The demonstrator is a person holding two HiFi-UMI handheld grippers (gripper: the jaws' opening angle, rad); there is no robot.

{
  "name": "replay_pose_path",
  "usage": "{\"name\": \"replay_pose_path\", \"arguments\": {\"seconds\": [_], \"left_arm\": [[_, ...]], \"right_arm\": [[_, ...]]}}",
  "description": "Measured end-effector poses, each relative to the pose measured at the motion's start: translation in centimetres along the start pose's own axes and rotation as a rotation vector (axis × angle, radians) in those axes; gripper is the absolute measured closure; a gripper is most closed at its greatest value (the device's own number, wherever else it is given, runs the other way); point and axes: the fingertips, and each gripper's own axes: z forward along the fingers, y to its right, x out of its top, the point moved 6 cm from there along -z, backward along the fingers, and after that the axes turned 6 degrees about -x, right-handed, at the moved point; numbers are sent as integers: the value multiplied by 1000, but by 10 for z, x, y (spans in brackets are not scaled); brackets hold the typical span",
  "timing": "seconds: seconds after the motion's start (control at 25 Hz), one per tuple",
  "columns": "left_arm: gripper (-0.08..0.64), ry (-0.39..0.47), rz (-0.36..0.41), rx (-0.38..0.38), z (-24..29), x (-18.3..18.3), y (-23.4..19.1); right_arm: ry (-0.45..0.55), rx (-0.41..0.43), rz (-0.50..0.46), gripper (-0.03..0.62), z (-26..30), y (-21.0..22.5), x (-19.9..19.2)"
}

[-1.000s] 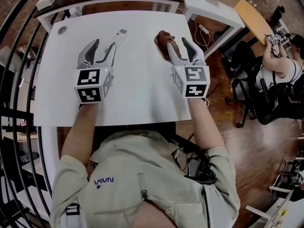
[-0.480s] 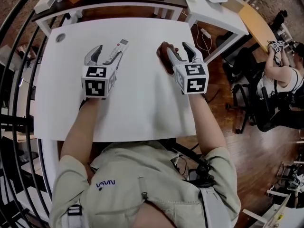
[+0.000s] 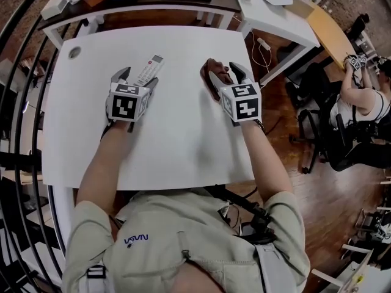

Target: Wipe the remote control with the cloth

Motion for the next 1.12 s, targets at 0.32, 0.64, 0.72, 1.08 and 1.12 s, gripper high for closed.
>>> {"name": "replay_pose_path", "arguments": {"seconds": [0.32,0.64,0.72,1.08,1.12], "left_arm": [[187,-141,-3,-53,16,-6,-4],[186,-189,-1,-62,18,-4,-3],[201,-202,-5,-72,17,-2,-4],[299,-250,-91,-103,21,4,-14],[313,-250,-91,-99,21,4,-15]], "right_arm": [[-53,42,16,304,10,0,-11],[-105,88,36,304,20,-1,-23],[-114,98,44,304,22,-3,-24],[-142,124,69,304,26,-2,-29],[-147,125,69,305,26,-3,-30]]}}
